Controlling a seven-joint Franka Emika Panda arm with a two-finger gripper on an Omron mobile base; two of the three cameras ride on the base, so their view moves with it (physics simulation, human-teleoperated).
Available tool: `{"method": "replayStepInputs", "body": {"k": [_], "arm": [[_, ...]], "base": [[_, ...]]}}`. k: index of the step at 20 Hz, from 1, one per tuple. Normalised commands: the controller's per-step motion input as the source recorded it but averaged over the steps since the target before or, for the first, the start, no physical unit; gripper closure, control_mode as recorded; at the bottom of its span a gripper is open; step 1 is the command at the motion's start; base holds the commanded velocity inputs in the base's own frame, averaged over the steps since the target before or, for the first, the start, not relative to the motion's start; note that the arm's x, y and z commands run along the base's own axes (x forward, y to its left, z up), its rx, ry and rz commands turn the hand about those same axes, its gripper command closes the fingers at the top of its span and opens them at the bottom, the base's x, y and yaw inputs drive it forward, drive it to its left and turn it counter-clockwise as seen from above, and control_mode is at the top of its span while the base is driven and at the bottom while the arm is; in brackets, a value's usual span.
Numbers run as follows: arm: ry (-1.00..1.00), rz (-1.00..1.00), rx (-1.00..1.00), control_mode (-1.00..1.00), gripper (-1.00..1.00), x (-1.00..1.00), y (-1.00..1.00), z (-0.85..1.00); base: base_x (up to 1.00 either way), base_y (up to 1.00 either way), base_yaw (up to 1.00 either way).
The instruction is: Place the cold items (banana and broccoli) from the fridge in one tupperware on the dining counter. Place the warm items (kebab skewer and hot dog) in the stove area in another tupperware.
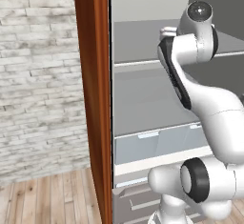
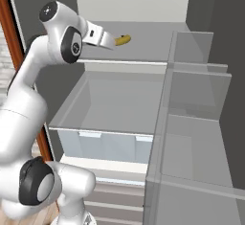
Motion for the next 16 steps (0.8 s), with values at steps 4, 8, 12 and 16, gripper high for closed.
{"method": "replayStepInputs", "body": {"k": [4, 8, 12, 16], "arm": [[0.00, 0.00, 0.00, -1.00, -1.00, 0.50, -0.09, 0.00], [0.00, 0.00, 0.00, -1.00, -1.00, 0.50, -0.06, 0.00], [0.07, -0.01, 0.00, -1.00, -1.00, 0.56, 0.00, -0.01], [0.11, -0.03, 0.00, -1.00, -1.00, 0.53, 0.00, -0.07]], "base": [[0.00, 0.00, 0.00], [0.00, 0.00, 0.00], [0.00, 0.00, 0.00], [0.00, 0.00, 0.00]]}}
